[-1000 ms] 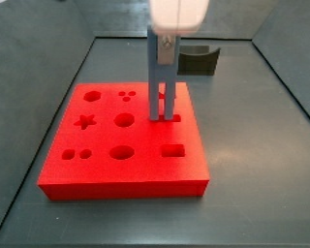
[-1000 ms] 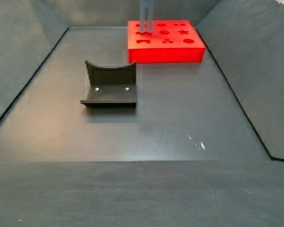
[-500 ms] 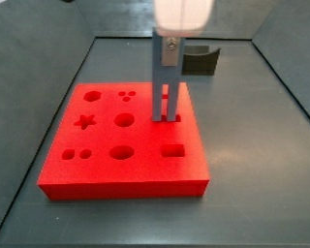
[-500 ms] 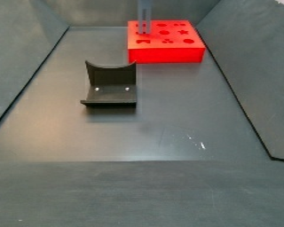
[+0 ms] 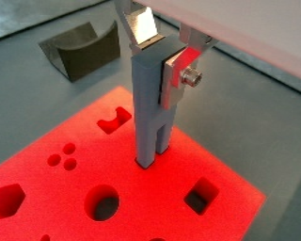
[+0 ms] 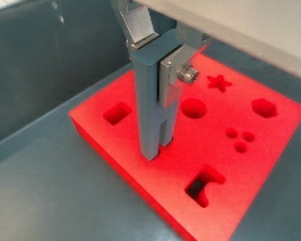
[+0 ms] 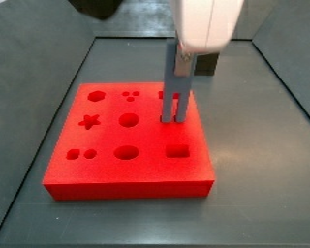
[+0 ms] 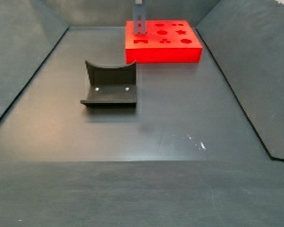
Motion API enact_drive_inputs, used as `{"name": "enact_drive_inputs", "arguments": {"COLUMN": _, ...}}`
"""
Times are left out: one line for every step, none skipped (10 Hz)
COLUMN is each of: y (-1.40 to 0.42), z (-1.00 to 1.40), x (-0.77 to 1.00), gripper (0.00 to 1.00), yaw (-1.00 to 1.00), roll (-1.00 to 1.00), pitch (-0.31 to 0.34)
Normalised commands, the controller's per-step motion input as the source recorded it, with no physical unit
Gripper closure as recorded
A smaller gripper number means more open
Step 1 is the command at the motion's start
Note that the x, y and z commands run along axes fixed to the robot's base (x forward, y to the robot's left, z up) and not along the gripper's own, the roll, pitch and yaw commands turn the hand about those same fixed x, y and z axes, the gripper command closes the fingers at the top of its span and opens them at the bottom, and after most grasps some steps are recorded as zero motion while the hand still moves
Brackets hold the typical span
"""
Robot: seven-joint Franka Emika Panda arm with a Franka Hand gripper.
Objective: Insert the double-square object.
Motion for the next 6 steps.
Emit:
{"name": "enact_drive_inputs", "arguments": {"y": 0.0, "z": -0.66, "x": 0.0, "gripper": 1.0, "yaw": -0.15, "roll": 0.07, "pitch": 0.027}}
{"name": "enact_drive_inputs", "arguments": {"y": 0.0, "z": -0.6, "x": 0.0, "gripper": 1.0, "yaw": -0.18, "roll": 0.13, "pitch": 0.043}}
{"name": "enact_drive_inputs", "arguments": {"y": 0.0, "z": -0.53, "x": 0.0, "gripper": 1.0, "yaw": -0.19, "roll": 0.16, "pitch": 0.061}}
{"name": "enact_drive_inputs", "arguments": {"y": 0.0, "z": -0.54, "x": 0.0, "gripper": 1.0, "yaw": -0.15, "roll": 0.16, "pitch": 0.051}}
{"name": "enact_drive_inputs", "arguments": {"y": 0.03, "z": -0.1, "x": 0.0, "gripper": 1.0, "yaw": 0.0, "roll": -0.08, "pitch": -0.039}}
{"name": "enact_drive_inputs", "arguments": {"y": 0.0, "z": 0.0, "x": 0.0, "gripper": 1.0, "yaw": 0.0, "roll": 0.0, "pitch": 0.0}}
